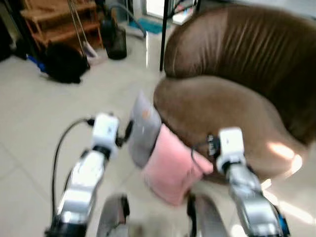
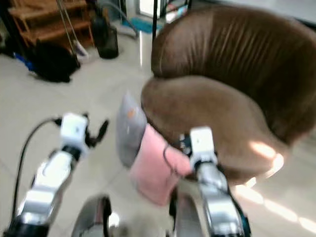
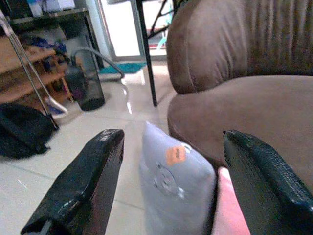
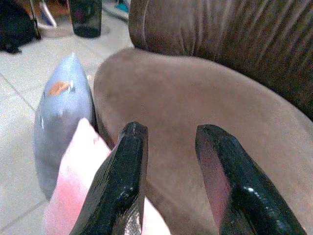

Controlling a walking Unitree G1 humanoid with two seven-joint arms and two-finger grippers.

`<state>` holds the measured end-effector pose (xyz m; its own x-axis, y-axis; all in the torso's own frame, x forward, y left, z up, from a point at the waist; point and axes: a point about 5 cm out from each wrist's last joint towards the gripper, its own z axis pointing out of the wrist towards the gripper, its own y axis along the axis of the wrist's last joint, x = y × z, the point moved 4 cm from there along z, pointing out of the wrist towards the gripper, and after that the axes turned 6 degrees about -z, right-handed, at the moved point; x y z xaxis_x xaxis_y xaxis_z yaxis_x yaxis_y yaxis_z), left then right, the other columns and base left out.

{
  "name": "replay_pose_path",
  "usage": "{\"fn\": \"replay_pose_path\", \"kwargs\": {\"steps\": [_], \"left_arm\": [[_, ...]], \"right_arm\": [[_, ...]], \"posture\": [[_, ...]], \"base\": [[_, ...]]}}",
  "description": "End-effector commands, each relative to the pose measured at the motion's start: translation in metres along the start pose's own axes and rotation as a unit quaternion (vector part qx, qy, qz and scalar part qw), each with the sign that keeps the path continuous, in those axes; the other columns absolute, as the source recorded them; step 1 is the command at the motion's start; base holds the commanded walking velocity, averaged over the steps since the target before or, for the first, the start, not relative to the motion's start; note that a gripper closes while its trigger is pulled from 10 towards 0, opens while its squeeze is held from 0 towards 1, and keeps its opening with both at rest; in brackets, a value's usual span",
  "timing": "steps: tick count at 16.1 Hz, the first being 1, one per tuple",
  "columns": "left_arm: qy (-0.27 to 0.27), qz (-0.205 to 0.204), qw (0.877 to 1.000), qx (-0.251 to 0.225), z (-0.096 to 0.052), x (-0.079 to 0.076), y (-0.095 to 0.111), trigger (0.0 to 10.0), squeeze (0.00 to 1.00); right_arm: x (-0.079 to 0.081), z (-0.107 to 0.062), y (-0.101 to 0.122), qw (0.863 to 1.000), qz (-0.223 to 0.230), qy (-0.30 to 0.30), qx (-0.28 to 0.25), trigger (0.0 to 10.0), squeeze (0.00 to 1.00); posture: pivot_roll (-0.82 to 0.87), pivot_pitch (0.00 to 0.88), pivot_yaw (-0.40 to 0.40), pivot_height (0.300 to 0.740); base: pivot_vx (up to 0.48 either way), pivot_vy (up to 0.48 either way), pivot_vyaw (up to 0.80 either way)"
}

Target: Move the pillow to the sofa from floor

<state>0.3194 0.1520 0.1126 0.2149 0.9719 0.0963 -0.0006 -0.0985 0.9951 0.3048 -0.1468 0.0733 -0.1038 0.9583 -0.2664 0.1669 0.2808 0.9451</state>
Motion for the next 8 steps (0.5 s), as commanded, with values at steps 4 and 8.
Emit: {"fn": "replay_pose_path", "kwargs": {"steps": [4,8], "left_arm": [[-0.011,-0.004,1.0,-0.003,0.0024,-0.0055,0.0017,10.0,0.0],[-0.012,-0.004,1.0,-0.003,0.0027,-0.0061,0.0017,10.0,0.0]], "right_arm": [[-0.0091,-0.001,-0.0045,1.0,-0.004,-0.017,0.01,10.0,0.0],[-0.0096,-0.0009,-0.0047,1.0,-0.004,-0.018,0.01,10.0,0.0]], "posture": [[-0.06,0.026,-0.01,0.574],[-0.06,0.025,-0.01,0.574]], "base": [[0.338,0.0,0.0],[0.345,0.0,0.0]]}}
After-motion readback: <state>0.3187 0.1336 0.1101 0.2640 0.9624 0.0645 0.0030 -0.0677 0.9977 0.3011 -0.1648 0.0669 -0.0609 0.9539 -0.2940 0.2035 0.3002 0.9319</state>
